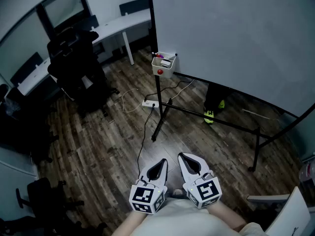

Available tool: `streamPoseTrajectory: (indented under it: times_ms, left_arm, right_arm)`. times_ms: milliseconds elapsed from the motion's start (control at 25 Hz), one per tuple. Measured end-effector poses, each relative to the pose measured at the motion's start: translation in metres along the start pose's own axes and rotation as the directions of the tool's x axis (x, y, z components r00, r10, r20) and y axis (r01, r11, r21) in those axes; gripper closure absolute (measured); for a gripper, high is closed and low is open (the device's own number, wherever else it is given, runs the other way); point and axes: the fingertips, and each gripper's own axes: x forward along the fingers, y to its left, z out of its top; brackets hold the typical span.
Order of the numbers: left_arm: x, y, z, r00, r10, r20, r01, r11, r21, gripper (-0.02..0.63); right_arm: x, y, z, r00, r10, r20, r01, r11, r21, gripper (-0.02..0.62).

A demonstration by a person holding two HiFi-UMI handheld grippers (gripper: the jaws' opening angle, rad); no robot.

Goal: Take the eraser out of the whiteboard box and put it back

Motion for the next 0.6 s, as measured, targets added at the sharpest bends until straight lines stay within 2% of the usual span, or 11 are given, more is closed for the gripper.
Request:
streamPoseTrajectory:
  times_ms: [240,600]
  left_arm:
    - [-0.002,-0.009,0.007,0.999,0.02,0.035,-0.021,0.999,0.029,0.603]
    - [-0.004,-0.035,0.006,0.999,-0.015,0.044,0.013,0.999,0.042,0.603]
  right_arm:
    - [-0.014,0.004,0.0,0.999,0.029,0.018,-0.029,0.999,-0.025,0.591]
    - [-0.031,0.007,0.006,0.999,0.017,0.041,-0.015,0.999,-0.041,0.591]
